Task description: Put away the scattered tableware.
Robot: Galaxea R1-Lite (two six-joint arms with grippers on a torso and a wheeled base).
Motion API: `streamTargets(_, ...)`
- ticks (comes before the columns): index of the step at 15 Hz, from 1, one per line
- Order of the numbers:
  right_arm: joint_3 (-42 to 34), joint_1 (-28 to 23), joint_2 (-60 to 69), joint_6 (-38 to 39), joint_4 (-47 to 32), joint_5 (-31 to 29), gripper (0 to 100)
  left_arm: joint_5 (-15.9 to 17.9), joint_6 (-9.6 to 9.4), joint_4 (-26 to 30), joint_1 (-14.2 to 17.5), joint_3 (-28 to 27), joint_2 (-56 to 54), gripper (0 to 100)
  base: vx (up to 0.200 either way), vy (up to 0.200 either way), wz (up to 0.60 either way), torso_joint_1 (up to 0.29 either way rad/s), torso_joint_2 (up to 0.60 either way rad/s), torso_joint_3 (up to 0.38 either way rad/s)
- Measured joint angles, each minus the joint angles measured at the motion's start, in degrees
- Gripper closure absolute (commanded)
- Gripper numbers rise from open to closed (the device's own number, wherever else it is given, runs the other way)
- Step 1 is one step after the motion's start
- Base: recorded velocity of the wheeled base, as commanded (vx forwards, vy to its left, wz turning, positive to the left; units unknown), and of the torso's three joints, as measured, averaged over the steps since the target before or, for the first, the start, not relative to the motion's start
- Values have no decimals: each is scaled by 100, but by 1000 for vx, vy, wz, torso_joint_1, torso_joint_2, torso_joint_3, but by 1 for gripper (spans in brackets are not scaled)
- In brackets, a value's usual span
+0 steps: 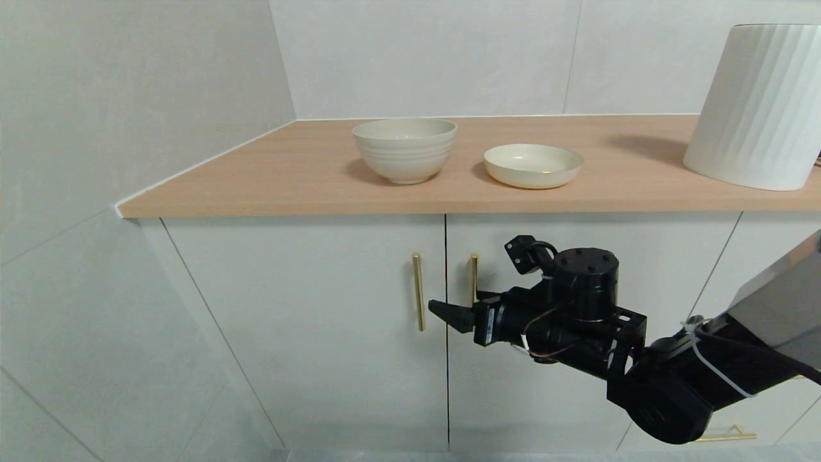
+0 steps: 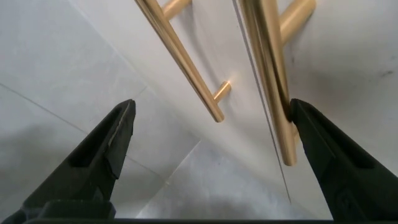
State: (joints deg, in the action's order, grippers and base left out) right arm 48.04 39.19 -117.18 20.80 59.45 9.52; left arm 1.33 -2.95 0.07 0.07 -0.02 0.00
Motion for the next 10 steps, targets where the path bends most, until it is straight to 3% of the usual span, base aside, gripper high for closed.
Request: streamTargets(10, -183, 302, 133, 488, -4, 156, 0, 4, 9, 2, 0, 0, 0, 0, 0, 0, 0, 0, 0, 0)
